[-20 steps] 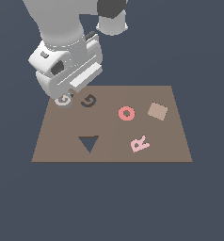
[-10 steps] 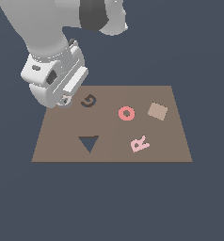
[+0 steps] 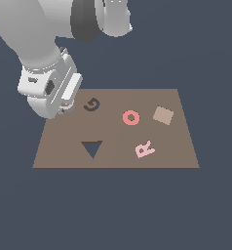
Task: Insert a designated object into the corresponding slot on a board.
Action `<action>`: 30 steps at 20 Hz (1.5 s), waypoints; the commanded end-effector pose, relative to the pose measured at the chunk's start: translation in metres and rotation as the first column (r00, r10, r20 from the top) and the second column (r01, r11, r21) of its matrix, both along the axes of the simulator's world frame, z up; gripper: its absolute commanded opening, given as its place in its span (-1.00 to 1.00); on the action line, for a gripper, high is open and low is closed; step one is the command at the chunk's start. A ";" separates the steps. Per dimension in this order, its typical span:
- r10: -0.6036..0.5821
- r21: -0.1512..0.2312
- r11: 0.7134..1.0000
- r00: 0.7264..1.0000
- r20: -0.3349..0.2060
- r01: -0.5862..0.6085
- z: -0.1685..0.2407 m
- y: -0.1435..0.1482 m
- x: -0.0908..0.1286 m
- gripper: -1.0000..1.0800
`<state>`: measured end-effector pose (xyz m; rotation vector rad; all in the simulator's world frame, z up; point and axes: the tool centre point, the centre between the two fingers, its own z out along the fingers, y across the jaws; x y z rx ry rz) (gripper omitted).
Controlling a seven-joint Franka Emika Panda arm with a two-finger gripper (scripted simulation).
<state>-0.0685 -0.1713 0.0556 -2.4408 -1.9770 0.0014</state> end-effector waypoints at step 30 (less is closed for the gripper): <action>0.072 0.000 0.997 0.997 0.001 -0.072 -0.026 -0.008 0.006 -1.00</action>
